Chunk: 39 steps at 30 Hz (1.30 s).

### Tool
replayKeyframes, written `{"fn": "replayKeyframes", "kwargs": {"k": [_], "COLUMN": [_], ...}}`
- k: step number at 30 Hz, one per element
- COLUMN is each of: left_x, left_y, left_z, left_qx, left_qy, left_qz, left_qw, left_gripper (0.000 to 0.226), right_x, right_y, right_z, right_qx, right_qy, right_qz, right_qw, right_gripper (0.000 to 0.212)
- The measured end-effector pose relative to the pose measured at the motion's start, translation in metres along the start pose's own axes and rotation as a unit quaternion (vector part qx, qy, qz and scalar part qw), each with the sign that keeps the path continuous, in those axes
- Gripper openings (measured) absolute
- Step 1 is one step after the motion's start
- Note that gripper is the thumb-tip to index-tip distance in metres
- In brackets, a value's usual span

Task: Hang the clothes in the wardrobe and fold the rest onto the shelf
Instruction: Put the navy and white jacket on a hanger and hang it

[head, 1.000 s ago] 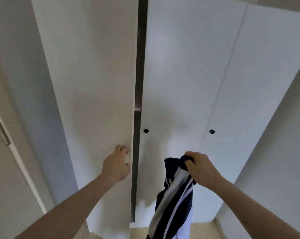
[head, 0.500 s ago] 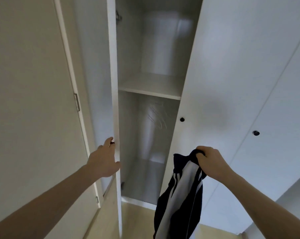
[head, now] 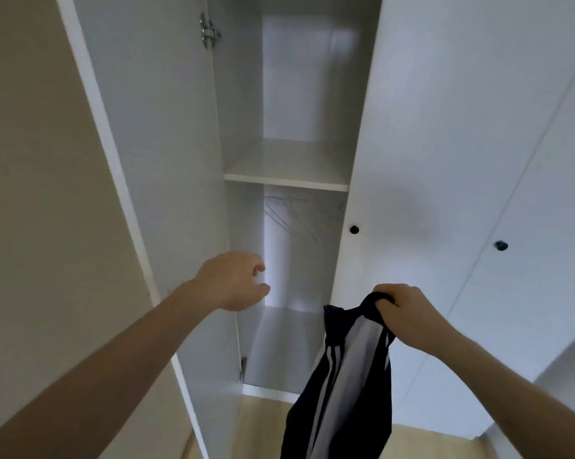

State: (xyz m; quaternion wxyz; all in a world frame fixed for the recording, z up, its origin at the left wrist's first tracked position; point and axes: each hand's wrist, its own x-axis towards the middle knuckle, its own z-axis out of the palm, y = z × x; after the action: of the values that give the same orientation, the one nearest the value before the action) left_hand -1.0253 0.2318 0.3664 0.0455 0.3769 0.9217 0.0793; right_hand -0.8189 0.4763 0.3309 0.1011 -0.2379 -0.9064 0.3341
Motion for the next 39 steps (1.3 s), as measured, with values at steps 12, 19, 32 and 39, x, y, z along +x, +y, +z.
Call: {"fn": "replayKeyframes", "kwargs": {"k": [12,19,32,39], "left_x": [0.225,0.314,0.3,0.224], "left_y": [0.096,0.144,0.14,0.156], "left_z": [-0.033,-0.032,-0.006,0.009], "left_qx": [-0.284,-0.364,-0.441,-0.468], "left_qy": [-0.002,0.022,0.153,0.166], "left_qz": [0.135,0.121,0.134,0.217], "left_qw": [0.949,0.923,0.874,0.84], "left_gripper": [0.078,0.073,0.026,0.007], "right_x": [0.009,0.012,-0.006,-0.032], "right_y": [-0.004,0.004,0.02,0.027], "right_z": [-0.018,-0.02,-0.007,0.009], "right_qx": [0.019,0.003,-0.011,0.026], "right_qy": [0.067,0.115,0.135,0.092], "right_qz": [0.051,0.107,0.138,0.134], "right_qw": [0.996,0.987,0.981,0.986], "right_gripper": [0.032,0.022,0.017,0.019]}}
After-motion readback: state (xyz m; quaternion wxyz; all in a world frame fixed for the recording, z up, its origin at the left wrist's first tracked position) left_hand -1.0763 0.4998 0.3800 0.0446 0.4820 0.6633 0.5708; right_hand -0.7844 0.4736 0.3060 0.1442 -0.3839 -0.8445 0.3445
